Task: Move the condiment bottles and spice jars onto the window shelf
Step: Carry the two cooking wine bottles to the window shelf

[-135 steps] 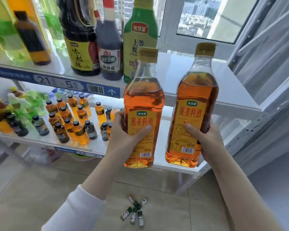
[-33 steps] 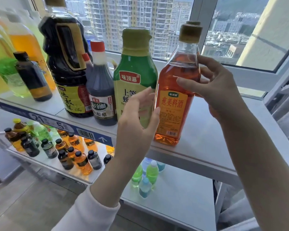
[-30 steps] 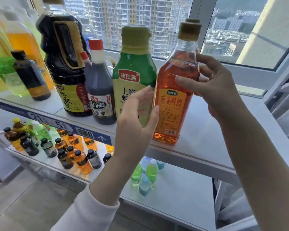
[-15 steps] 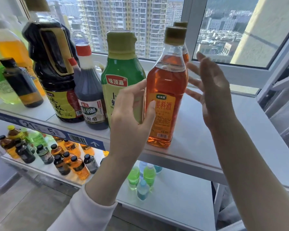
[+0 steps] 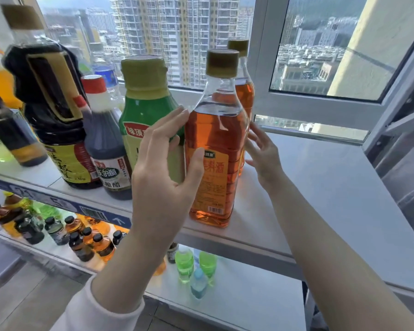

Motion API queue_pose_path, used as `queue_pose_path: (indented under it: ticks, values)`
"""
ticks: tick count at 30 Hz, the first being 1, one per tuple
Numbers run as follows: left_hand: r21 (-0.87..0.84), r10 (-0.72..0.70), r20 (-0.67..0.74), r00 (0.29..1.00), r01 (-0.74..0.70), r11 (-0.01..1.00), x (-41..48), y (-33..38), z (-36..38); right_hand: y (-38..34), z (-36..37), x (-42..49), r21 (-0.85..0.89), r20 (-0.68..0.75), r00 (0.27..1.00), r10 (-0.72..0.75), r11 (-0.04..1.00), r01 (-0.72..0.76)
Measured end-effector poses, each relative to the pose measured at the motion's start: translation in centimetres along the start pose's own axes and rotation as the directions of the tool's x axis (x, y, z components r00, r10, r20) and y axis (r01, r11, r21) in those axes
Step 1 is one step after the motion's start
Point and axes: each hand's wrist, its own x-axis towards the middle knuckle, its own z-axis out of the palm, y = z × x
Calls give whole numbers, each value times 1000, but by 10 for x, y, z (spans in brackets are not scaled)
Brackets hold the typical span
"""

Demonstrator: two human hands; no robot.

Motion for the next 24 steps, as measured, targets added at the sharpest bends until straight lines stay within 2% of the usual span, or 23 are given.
queue_pose_path:
  ticks: [8, 24]
  values:
    - [24, 12, 11, 1000, -13, 1000, 2, -1, 5, 6, 1, 6, 74, -45, 999, 6, 997, -3]
    - [75, 19, 16, 1000, -20, 997, -1, -1, 9, 4, 8, -5, 37, -38, 999, 18, 999, -16]
